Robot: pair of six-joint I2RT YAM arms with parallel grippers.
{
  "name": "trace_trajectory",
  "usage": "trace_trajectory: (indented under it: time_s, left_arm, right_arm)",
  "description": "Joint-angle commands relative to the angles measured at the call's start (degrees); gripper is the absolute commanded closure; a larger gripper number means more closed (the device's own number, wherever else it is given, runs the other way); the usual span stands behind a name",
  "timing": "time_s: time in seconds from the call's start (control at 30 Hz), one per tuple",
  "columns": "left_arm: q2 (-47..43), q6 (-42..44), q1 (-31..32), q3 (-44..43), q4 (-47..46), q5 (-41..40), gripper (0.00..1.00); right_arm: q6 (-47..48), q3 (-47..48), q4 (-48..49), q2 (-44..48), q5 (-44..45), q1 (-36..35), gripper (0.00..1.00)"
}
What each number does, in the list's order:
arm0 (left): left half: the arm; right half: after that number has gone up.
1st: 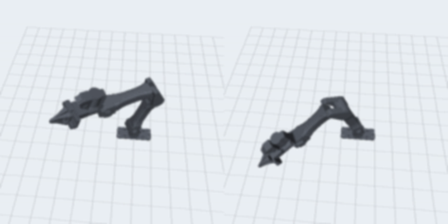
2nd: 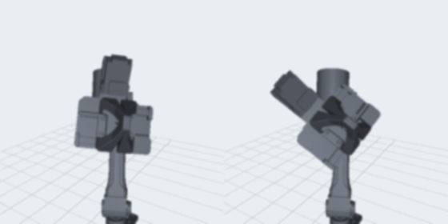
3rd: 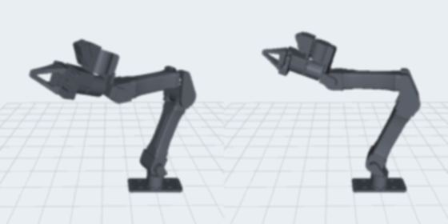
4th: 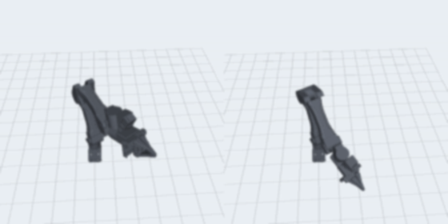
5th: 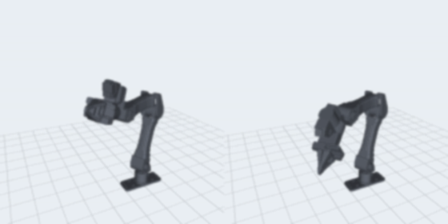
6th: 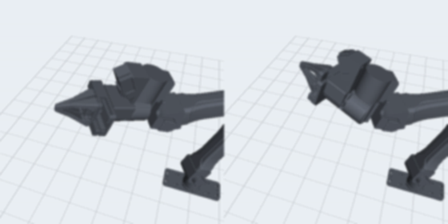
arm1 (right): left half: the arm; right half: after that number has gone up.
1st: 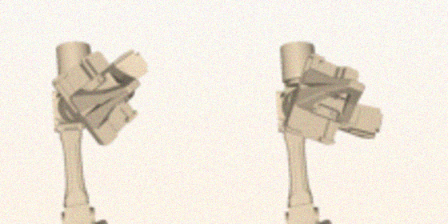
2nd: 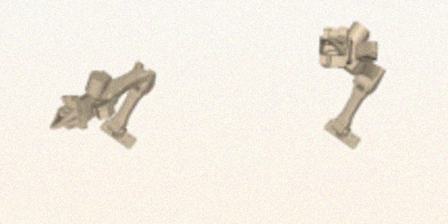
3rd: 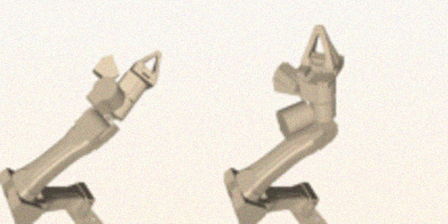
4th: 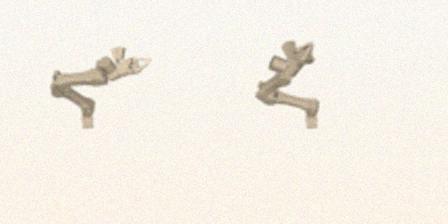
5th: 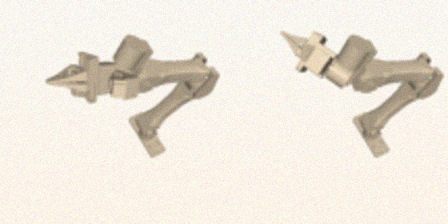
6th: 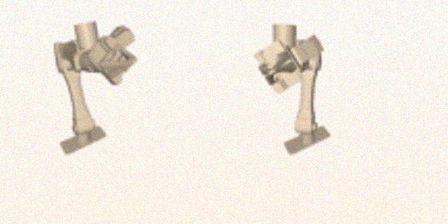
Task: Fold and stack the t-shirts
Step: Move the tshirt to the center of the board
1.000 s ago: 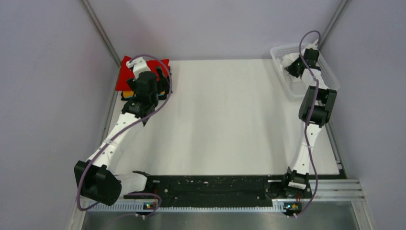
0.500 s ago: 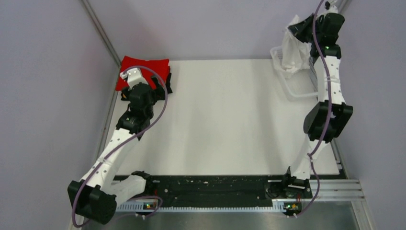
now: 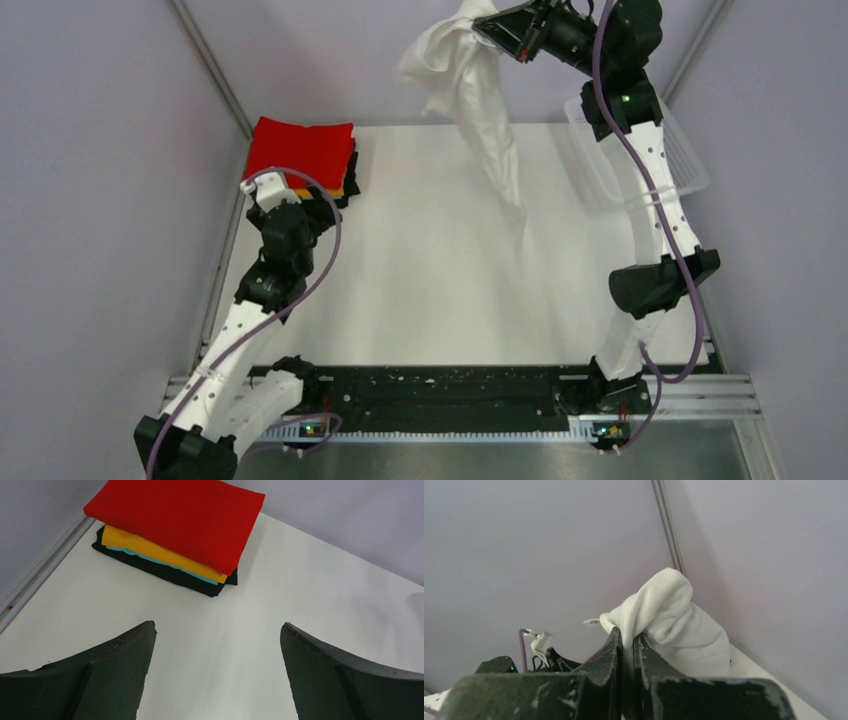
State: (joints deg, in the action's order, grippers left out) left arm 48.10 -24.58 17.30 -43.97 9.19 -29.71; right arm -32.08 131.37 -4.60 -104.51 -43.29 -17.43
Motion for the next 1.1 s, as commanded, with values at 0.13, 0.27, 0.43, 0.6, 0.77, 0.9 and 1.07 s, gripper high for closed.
trace_trajectory:
  time_s: [0.13,0.27,0.43,0.6,0.77,0.9,1.07]
  left_arm:
    - [-2.7,-2.3,-0.1,0.3,0.1,-1.7,0.01]
    - [-1.3,-3.4,-0.1,0.1,2.4,-1.7,0.01]
    - [2.6,-5.6,-0.1,-1.5,7.1,-1.9,0.01]
    - [8.4,-8.3,-0.2,-3.2,10.6,0.3,0.01]
    - [14.3,-13.2,-2.4,-4.9,13.8,4.4,0.01]
    - [17.3,-16.1,-7.5,-3.2,11.8,13.4,0.01]
    - [18.9,-17.1,-10.5,0.2,7.2,23.7,0.01]
  right_arm:
    - [0.2,-7.3,0.0,4.1,12.2,-0.6,1.00]
    - [0.9,-30.7,-2.5,12.5,28.4,-0.1,1.00]
    - [-3.6,-61.8,-1.7,22.0,45.5,5.6,0.94]
    - [1.8,-68.6,-12.2,22.1,49.5,12.4,0.43]
    - [11.9,-65.2,-15.1,20.3,50.5,8.5,0.18]
    - [20.2,-62.4,-12.7,17.8,53.8,-2.8,0.01]
    - [25.3,-58.2,-8.0,9.6,49.1,-16.4,0.01]
